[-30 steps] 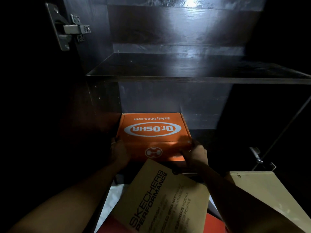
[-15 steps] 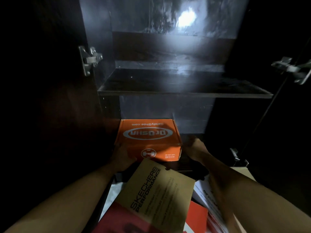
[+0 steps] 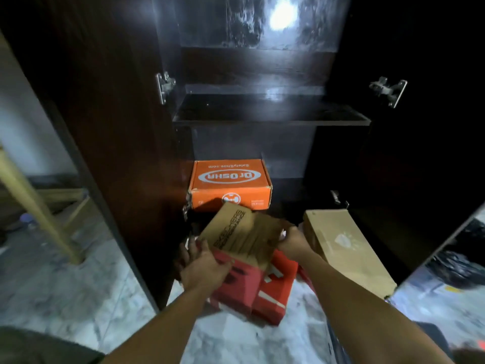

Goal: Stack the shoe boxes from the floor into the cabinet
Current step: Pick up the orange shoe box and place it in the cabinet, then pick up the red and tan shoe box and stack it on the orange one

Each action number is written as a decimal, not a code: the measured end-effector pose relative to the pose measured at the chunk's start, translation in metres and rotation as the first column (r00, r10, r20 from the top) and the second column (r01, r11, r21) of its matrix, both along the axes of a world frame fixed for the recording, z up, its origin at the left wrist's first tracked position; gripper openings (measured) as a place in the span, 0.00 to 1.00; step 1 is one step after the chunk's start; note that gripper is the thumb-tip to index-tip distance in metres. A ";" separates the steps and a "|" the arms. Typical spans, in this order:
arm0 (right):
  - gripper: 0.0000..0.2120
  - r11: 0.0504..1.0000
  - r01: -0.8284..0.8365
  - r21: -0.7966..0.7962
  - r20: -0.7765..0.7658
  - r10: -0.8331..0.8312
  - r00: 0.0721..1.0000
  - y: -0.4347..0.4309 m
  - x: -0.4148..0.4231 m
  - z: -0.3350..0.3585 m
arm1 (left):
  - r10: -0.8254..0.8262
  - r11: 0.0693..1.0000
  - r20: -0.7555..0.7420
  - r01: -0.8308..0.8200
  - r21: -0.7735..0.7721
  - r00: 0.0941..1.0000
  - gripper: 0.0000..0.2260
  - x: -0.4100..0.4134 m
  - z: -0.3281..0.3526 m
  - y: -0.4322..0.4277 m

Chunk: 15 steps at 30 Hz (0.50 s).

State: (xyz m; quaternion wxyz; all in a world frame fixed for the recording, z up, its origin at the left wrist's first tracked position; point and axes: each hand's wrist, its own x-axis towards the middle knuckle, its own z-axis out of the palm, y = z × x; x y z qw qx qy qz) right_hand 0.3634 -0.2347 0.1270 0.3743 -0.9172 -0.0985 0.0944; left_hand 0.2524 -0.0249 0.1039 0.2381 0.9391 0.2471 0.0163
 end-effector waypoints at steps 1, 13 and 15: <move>0.20 1.000 0.002 0.023 0.057 -0.003 0.998 0.000 -0.005 -0.006 | 0.032 0.999 -0.006 -0.032 0.011 0.999 0.48 -0.010 -0.004 -0.006; 0.69 0.987 -0.104 -0.121 -0.066 0.096 0.993 -0.013 0.009 -0.037 | 0.109 0.965 0.093 -0.083 -0.248 0.990 0.46 -0.037 -0.054 -0.032; 0.67 0.995 -0.064 -0.076 -0.082 0.057 0.995 -0.016 0.019 -0.050 | 0.061 0.953 0.136 -0.017 -0.304 0.989 0.46 -0.032 -0.061 -0.021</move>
